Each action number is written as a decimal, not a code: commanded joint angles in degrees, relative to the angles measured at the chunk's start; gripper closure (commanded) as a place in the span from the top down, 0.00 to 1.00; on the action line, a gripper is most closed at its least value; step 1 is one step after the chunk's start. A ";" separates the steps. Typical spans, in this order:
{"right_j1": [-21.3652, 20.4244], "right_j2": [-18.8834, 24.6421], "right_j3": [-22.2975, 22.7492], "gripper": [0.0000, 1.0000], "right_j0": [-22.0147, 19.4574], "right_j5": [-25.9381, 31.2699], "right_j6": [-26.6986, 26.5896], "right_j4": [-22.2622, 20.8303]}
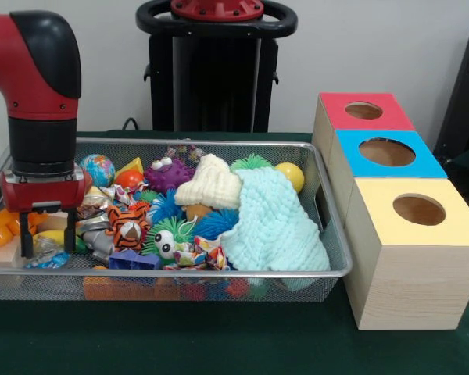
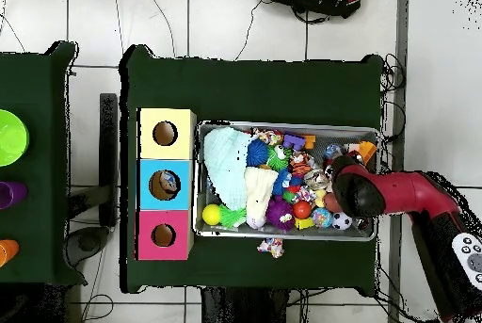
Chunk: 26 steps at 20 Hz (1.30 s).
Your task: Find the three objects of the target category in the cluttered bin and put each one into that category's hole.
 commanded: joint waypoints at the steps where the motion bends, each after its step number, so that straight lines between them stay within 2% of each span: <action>1: 4.46 -5.15 1.01 1.00 -2.86 6.18 -10.05 -1.80; 7: 4.53 -4.94 0.94 1.00 -3.04 6.92 -11.02 -0.97; 12: 4.48 -5.37 1.49 1.00 -3.24 4.15 -8.00 -1.28; 17: 5.02 -4.31 1.94 1.00 -4.56 3.91 -9.29 -0.50; 18: 5.08 -4.25 1.89 0.00 -4.61 4.02 -9.79 -0.24; 26: 5.18 -4.19 1.79 0.00 -4.73 5.16 -11.08 0.95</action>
